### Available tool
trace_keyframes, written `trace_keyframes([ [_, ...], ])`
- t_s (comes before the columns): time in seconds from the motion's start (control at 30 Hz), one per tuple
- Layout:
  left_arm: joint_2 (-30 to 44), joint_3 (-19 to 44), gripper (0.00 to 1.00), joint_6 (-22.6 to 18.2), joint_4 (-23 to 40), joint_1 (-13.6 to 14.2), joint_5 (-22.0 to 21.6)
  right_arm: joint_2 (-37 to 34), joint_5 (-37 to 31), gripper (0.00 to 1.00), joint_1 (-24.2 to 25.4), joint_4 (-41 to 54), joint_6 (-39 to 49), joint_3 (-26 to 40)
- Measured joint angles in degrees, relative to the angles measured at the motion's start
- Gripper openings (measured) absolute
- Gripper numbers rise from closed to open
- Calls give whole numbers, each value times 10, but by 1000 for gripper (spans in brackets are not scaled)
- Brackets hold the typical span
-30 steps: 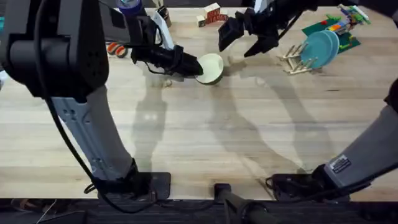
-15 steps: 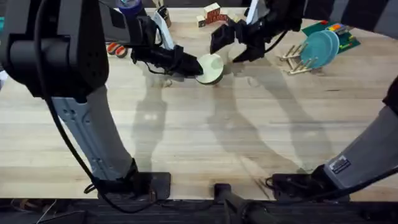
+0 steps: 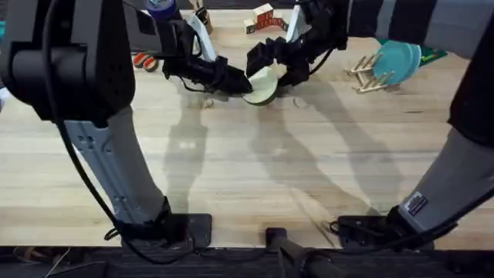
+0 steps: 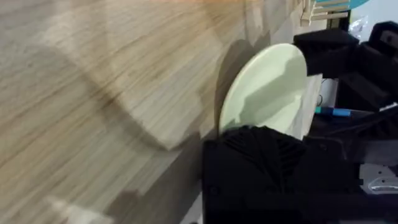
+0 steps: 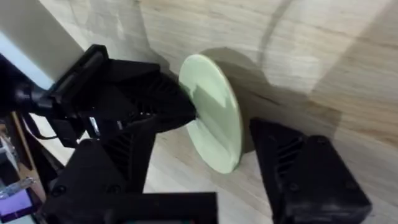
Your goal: Pick up the plates from the table one by one and place each into a slot on the dish rack.
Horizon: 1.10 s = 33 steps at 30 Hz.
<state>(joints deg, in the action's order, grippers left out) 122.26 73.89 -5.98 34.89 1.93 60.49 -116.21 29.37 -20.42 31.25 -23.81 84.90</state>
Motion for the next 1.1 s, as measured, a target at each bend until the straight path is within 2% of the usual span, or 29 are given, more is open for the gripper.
trace_keyframes([
  [0.07, 0, 0, 43, 0, 0, 0, 0, 0, 1, 826, -2, 0, -2, 0],
  [0.27, 0, 0, 43, 0, 0, 0, 0, 0, -2, 454, 0, 1, -2, 0],
  [0.37, 0, 0, 43, 0, 2, -3, 4, 0, -15, 126, 5, 7, -3, 0],
  [0.4, 0, 0, 43, 0, 2, -4, 7, 0, -10, 58, 8, 7, -5, 0],
  [0.93, -1, 0, 41, 0, 8, -7, 12, 6, 9, 29, 10, 22, 21, 0],
  [1.0, -5, 0, 41, 0, 14, -6, 2, 13, 11, 29, 11, 36, 32, 0],
  [1.1, -28, 0, 41, 1, 24, -2, -43, 33, 9, 30, 14, 66, 48, 0],
])
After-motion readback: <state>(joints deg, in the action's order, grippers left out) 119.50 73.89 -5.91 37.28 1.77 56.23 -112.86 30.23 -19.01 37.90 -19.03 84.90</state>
